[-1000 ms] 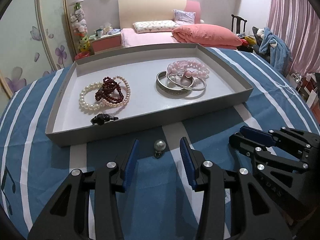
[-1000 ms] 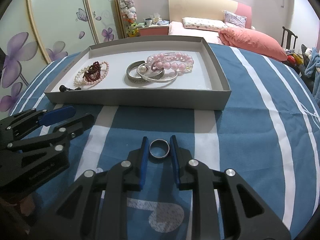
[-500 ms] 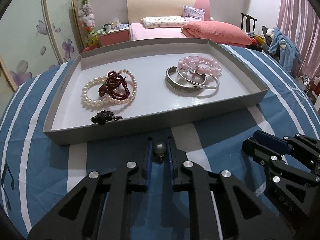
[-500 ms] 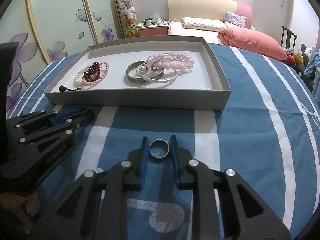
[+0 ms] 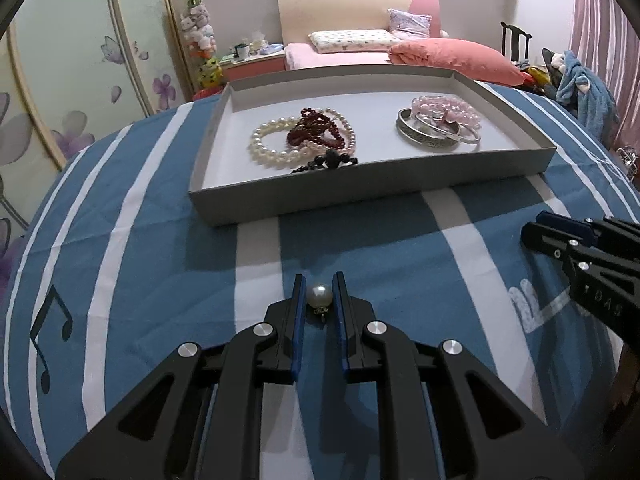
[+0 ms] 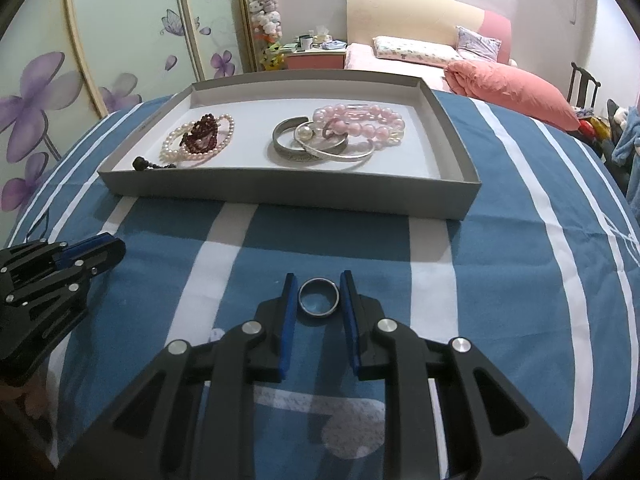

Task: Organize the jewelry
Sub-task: 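Lift the silver ring with the right tool while the left tool lifts the pearl earring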

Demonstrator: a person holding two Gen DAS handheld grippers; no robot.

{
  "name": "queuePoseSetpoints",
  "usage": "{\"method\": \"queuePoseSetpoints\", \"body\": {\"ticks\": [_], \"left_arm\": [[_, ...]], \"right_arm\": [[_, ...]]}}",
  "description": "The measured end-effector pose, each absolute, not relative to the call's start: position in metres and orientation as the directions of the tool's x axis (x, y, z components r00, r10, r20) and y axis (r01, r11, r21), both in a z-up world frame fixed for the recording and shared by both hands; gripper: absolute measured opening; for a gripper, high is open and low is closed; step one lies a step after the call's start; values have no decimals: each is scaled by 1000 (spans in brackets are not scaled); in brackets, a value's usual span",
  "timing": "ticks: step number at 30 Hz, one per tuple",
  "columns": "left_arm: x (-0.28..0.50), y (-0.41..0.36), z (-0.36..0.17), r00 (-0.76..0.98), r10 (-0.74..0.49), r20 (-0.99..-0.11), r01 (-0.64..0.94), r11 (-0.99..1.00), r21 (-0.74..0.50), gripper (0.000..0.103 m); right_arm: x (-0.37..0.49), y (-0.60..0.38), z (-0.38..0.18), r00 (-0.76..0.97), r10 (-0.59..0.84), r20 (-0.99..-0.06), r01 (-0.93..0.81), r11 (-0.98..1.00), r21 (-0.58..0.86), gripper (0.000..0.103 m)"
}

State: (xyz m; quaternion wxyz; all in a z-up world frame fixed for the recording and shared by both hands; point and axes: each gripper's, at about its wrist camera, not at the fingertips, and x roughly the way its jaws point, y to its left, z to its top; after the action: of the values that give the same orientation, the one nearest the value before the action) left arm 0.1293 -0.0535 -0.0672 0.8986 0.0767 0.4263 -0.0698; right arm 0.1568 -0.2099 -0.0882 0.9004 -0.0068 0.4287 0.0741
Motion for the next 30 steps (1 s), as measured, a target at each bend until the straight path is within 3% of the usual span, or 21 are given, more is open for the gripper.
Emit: {"method": "queuePoseSetpoints", "body": {"ticks": [30], "left_arm": [[133, -56, -67, 627, -52, -777, 177, 981, 78, 15]], "right_arm": [[157, -208, -89, 622, 119, -774, -138, 990, 41, 22]]}}
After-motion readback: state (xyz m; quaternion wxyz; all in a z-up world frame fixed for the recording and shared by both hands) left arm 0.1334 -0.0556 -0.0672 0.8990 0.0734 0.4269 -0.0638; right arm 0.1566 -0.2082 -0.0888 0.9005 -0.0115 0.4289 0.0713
